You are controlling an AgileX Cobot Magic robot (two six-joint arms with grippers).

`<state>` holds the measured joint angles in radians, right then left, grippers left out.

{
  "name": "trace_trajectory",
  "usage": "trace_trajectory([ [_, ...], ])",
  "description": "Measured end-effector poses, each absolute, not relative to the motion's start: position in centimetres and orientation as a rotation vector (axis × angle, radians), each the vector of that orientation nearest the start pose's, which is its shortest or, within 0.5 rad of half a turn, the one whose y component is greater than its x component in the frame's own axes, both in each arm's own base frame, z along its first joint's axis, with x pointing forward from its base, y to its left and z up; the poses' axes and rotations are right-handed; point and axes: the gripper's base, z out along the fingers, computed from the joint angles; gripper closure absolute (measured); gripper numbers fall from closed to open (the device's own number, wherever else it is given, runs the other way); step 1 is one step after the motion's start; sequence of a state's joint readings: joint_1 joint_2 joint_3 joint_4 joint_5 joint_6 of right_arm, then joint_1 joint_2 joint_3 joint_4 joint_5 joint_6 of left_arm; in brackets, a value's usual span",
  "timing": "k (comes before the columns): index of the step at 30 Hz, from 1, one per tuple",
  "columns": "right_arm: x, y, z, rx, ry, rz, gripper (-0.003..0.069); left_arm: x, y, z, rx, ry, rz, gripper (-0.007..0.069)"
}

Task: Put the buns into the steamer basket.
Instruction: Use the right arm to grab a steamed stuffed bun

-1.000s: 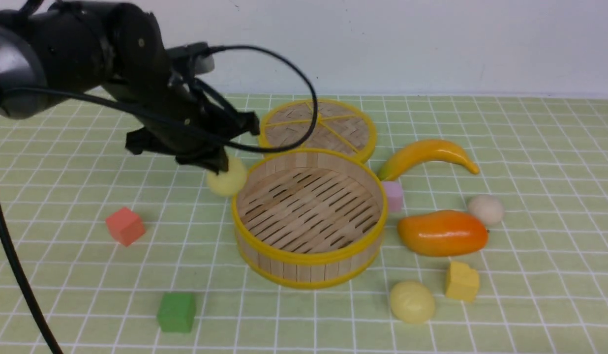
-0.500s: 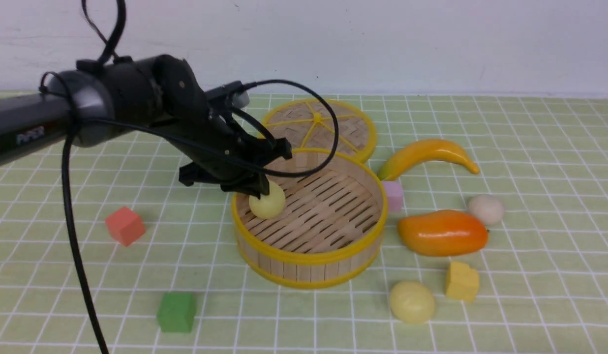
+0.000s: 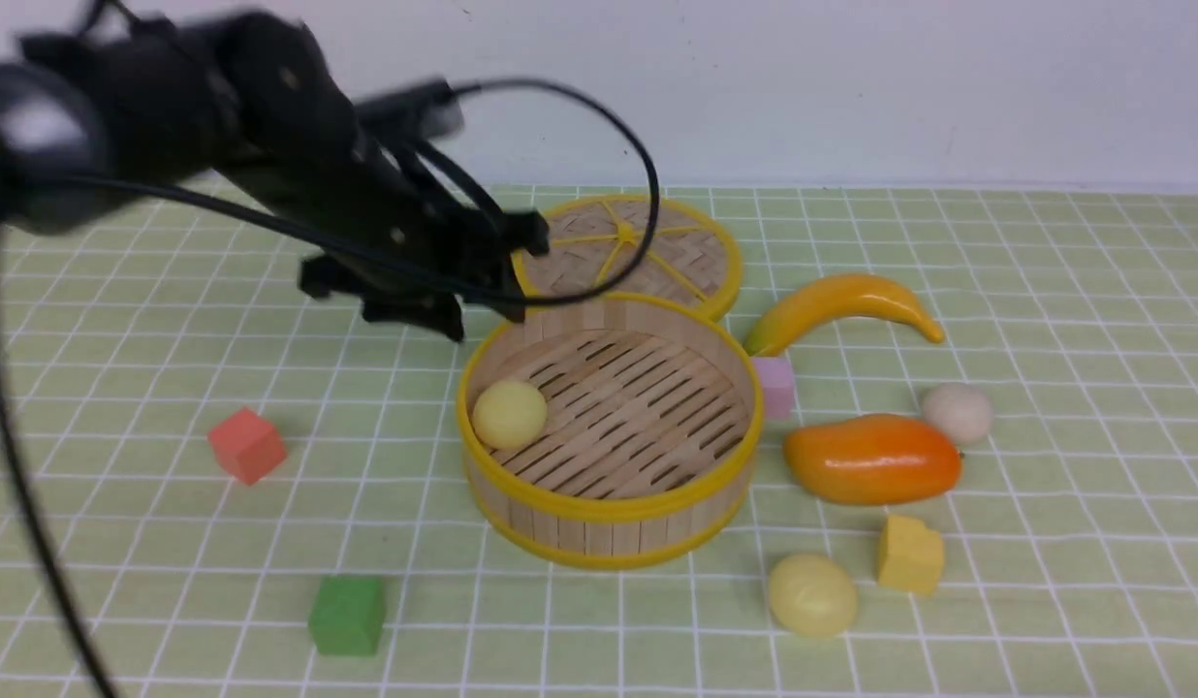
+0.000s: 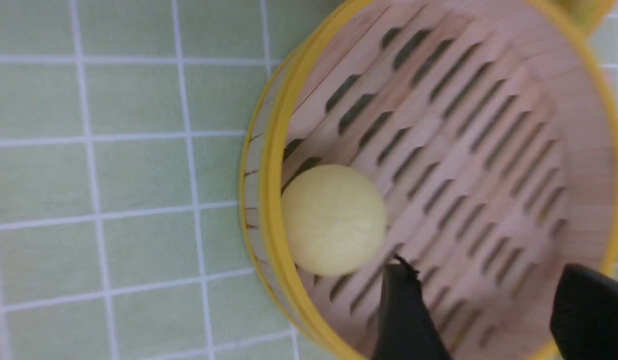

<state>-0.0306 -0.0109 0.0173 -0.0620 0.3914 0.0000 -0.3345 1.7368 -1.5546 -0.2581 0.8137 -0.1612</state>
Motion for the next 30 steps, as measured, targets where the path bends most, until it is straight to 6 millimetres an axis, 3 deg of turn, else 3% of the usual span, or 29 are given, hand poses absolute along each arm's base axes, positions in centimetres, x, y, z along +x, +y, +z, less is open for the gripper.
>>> trace_trajectory([
  [3,5.2,-0.4,17.3,-0.009,1.881,-0.083,0.0418,32.6,-13.0,37.9,0.118,2.423,-0.513,0.0225],
  [6,5.2,-0.4,17.3,-0.009,1.881,-0.083,0.0418,28.4,-11.6,42.1,0.146,2.347,-0.524,0.0247],
  [7,5.2,-0.4,17.3,-0.009,1.881,-0.083,0.0418,27.8,-11.4,42.7,0.148,2.332,-0.527,0.0249],
  [9,5.2,-0.4,17.3,-0.009,1.881,-0.083,0.0418,23.7,-10.1,45.6,0.171,2.277,-0.540,0.0288],
  [10,5.2,-0.4,17.3,-0.009,1.881,-0.083,0.0418,22.7,-9.7,46.2,0.178,2.271,-0.541,0.0305],
  [11,5.2,-0.4,17.3,-0.009,1.881,-0.083,0.0418,20.4,-9.0,47.4,0.189,2.239,-0.546,0.0332],
  [12,5.2,-0.4,17.3,-0.009,1.881,-0.083,0.0418,20.4,-9.0,47.4,0.190,2.244,-0.544,0.0337],
  [14,5.2,-0.4,17.3,-0.009,1.881,-0.083,0.0418,15.9,-7.4,49.4,0.209,2.177,-0.553,0.0413],
  [15,5.2,-0.4,17.3,-0.009,1.881,-0.083,0.0418,14.6,-7.0,49.9,0.213,2.154,-0.556,0.0430],
  [18,5.2,-0.4,17.3,-0.009,1.881,-0.083,0.0418,11.0,-5.8,50.3,0.217,2.086,-0.566,0.0506],
  [21,5.2,-0.4,17.3,-0.009,1.881,-0.083,0.0418,7.8,-4.7,49.3,0.217,2.052,-0.574,0.0575],
  [24,5.2,-0.4,17.3,-0.009,1.881,-0.083,0.0418,5.4,-3.9,46.7,0.178,2.086,-0.602,0.0638],
  [30,5.2,-0.4,17.3,-0.009,1.881,-0.083,0.0418,3.5,-3.6,41.9,0.054,2.181,-0.706,0.0638],
])
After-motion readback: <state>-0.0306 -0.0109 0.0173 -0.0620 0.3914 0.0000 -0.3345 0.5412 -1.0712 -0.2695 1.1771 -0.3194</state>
